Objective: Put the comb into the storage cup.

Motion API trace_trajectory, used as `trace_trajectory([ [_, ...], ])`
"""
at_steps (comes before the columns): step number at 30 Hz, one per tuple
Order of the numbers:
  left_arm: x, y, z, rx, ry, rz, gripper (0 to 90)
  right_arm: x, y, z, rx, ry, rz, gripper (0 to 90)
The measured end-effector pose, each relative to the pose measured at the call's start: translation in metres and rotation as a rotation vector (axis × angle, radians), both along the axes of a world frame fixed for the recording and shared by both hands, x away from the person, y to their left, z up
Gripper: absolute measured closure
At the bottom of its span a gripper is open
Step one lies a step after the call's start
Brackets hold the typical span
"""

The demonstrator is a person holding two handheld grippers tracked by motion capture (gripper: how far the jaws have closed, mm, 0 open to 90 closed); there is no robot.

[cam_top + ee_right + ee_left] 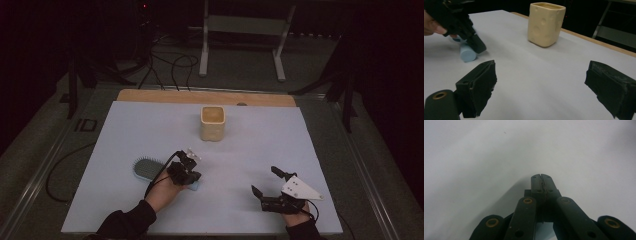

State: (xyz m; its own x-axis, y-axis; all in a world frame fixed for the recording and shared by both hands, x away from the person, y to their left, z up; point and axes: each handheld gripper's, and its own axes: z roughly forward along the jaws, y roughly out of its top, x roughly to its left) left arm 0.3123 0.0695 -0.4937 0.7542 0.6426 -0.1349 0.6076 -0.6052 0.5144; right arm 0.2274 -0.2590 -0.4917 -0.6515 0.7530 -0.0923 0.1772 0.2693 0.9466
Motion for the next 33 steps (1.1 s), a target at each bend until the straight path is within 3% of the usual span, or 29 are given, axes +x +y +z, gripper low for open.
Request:
trace_trajectory([
  [12,-0.032,0.015,-0.003,0.016,0.014,-0.050,90.0,0.000,0.000,0.000,0.001,-0.002,-0.004,9.5],
  [33,-0.067,0.083,-0.004,0.075,0.048,-0.005,90.0,0.001,0.002,-0.001,-0.005,0.001,-0.005,9.4],
])
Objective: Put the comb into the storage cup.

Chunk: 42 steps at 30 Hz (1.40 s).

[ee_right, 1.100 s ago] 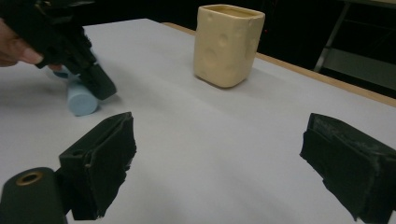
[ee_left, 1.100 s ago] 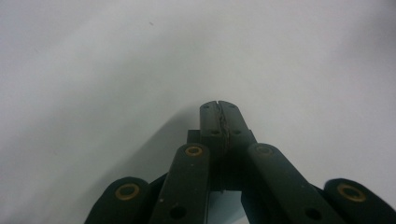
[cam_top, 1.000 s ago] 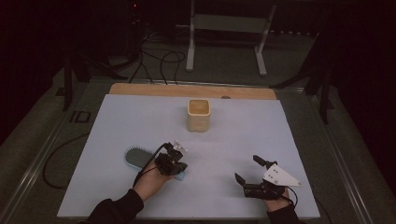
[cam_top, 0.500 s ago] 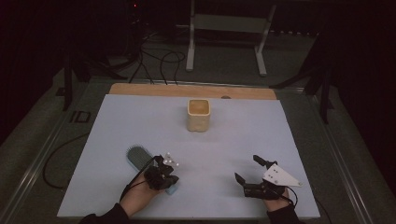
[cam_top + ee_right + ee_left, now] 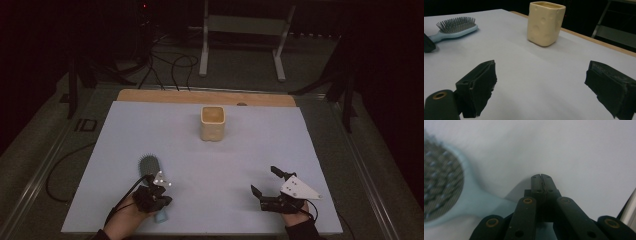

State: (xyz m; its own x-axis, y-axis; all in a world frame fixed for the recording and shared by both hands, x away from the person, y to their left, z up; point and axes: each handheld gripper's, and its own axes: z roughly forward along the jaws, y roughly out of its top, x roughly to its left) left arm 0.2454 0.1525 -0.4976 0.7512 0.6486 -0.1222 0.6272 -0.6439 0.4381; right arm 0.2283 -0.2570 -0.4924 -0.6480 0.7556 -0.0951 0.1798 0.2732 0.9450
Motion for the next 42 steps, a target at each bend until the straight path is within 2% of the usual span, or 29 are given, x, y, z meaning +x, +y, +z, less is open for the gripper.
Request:
trace_trajectory([
  [8,-0.005,0.024,0.003,0.040,0.009,0.009,90.0,0.001,0.001,-0.001,-0.001,0.005,0.000,9.4],
  [17,-0.005,0.055,0.006,0.086,0.012,0.052,89.9,0.001,0.001,-0.001,0.000,0.006,0.003,9.4],
  [22,-0.004,0.069,0.008,0.094,0.010,0.065,89.9,0.001,0.001,-0.001,-0.002,0.005,0.001,9.5],
  [36,-0.003,0.095,0.012,0.127,0.022,0.095,89.9,0.001,0.001,-0.001,0.000,0.006,0.004,9.5],
  [42,-0.001,0.101,0.013,0.158,0.018,0.099,89.9,0.002,0.001,-0.001,0.000,0.006,0.004,9.5],
])
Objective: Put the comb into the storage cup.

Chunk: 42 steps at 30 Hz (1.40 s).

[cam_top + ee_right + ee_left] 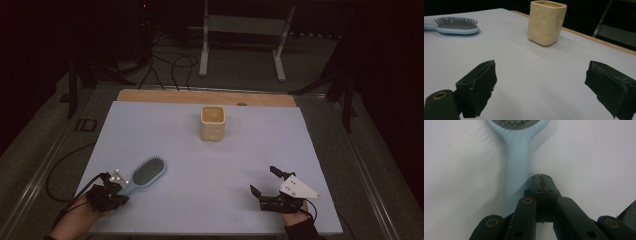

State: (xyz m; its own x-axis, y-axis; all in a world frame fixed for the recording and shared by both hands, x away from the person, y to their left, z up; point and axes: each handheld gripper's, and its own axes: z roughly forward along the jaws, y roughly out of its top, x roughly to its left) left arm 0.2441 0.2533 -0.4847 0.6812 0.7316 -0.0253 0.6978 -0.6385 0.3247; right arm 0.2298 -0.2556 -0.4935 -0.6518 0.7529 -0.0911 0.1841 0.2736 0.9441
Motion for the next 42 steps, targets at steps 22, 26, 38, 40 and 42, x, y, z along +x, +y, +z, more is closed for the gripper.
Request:
trace_trajectory([
  [22,-0.001,0.019,0.021,0.011,-0.029,0.005,89.8,0.000,0.001,0.000,-0.001,0.003,0.000,9.5],
  [26,0.000,0.024,0.034,-0.023,-0.044,0.004,89.7,0.001,0.000,0.000,-0.002,0.002,-0.001,9.5],
  [38,0.018,0.022,0.055,-0.023,-0.034,-0.004,73.0,0.001,0.001,-0.001,-0.003,0.004,0.003,9.5],
  [40,0.021,0.021,0.054,-0.016,-0.015,-0.012,66.6,0.001,0.002,-0.001,-0.003,0.004,0.004,9.5],
  [42,0.023,0.020,0.053,-0.010,-0.014,-0.009,60.7,0.001,0.001,0.000,-0.005,0.003,0.002,9.5],
])
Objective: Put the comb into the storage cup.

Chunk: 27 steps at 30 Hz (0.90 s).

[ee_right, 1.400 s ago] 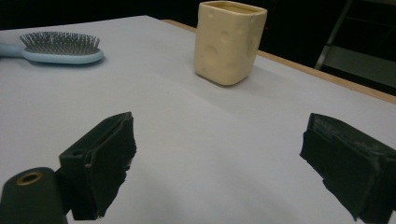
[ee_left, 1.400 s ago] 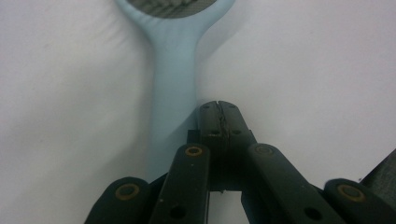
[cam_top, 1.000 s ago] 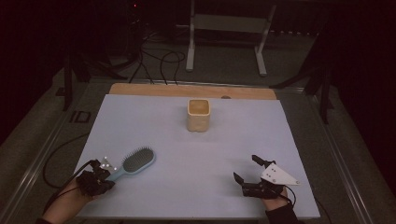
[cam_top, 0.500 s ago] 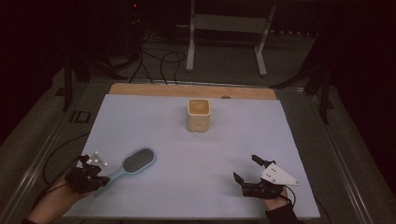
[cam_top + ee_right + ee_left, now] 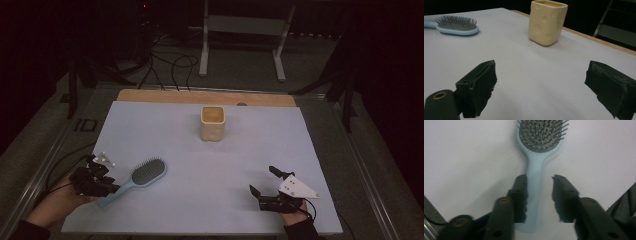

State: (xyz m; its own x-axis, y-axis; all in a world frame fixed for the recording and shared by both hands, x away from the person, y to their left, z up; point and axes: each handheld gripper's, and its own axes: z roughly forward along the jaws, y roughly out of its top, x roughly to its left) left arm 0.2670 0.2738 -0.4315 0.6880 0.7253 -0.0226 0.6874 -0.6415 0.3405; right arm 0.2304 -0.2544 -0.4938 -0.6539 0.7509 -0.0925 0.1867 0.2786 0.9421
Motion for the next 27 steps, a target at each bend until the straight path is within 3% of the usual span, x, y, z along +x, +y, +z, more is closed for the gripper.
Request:
trace_trajectory([
  [4,0.003,-0.003,-0.003,0.014,0.005,-0.015,43.9,0.000,0.000,0.000,0.000,-0.002,0.001,9.5],
  [7,0.007,-0.005,-0.007,0.013,0.023,-0.009,23.2,0.000,0.001,0.000,0.000,-0.003,0.001,9.5],
  [9,0.009,-0.006,-0.009,0.007,0.056,-0.029,11.3,0.000,0.001,0.000,-0.001,-0.002,0.000,9.5],
  [12,0.011,-0.010,-0.012,0.017,0.068,-0.053,1.0,0.000,0.000,0.000,-0.001,-0.002,0.001,9.5],
  [19,0.014,-0.019,-0.018,0.036,0.097,-0.121,0.0,0.000,0.000,0.000,-0.002,-0.003,-0.001,9.5],
  [22,0.016,-0.021,-0.020,0.052,0.097,-0.136,0.0,0.000,0.000,0.000,-0.001,-0.003,0.000,9.5],
  [27,0.018,-0.022,-0.023,0.040,0.082,-0.166,0.0,0.000,0.001,0.000,0.000,-0.003,0.000,9.5],
])
